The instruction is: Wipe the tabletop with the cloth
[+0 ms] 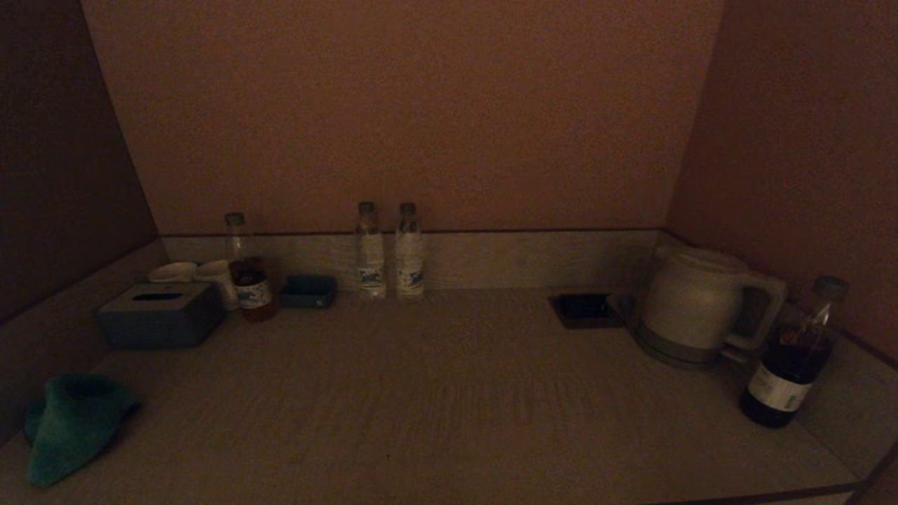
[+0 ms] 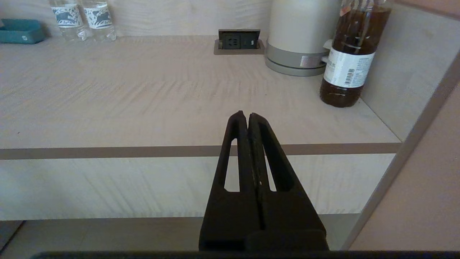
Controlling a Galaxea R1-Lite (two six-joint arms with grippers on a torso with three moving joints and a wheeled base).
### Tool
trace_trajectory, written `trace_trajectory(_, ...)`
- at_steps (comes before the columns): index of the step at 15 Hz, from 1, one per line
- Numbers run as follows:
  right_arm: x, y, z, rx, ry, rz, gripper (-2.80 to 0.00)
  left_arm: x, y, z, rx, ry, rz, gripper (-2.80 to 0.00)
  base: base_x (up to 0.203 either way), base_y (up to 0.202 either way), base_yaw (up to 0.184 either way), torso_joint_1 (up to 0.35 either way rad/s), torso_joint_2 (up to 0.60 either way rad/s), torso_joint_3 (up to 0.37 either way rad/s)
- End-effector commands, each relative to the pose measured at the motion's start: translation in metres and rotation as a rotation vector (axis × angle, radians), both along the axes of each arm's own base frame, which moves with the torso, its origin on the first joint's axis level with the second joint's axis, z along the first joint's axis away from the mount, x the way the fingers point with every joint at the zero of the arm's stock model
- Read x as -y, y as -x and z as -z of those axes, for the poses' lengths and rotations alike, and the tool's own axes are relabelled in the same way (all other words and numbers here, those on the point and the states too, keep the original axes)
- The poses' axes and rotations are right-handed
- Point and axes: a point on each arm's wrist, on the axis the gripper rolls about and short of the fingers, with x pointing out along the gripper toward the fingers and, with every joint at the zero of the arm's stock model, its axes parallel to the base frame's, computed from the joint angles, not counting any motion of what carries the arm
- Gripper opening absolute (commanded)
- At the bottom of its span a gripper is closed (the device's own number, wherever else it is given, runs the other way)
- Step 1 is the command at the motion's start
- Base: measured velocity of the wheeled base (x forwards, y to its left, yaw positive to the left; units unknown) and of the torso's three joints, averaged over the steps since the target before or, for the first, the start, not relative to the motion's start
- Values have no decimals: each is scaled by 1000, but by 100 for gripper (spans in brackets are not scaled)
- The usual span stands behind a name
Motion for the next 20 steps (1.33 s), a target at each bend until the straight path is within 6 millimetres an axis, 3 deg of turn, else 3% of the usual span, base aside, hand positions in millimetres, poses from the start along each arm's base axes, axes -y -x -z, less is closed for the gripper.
trace_trajectory(1, 0, 0, 0, -1, 0, -1, -280, 0, 5, 9, 21, -37, -3, -280, 0, 0, 0, 0, 0, 0)
trace_trajectory(7, 0, 0, 0, -1, 0, -1, -280, -1, 16, 34, 61, -51, -5, -280, 0, 0, 0, 0, 0, 0)
trace_trajectory(11, 0, 0, 0, -1, 0, -1, -280, -4, 25, 56, 139, -110, -157, -280, 0, 0, 0, 0, 0, 0)
trace_trajectory(14, 0, 0, 0, -1, 0, -1, -280, -7, 20, 62, 206, -108, -258, -280, 0, 0, 0, 0, 0, 0)
trace_trajectory(16, 0, 0, 0, -1, 0, -1, -280, -7, 10, 79, 180, -101, -258, -280, 0, 0, 0, 0, 0, 0)
trace_trajectory(18, 0, 0, 0, -1, 0, -1, -280, -7, 8, 83, 185, -96, -259, -280, 0, 0, 0, 0, 0, 0)
trace_trajectory(20, 0, 0, 0, -1, 0, -1, -280, -7, -1, 103, 119, -100, -257, -280, 0, 0, 0, 0, 0, 0)
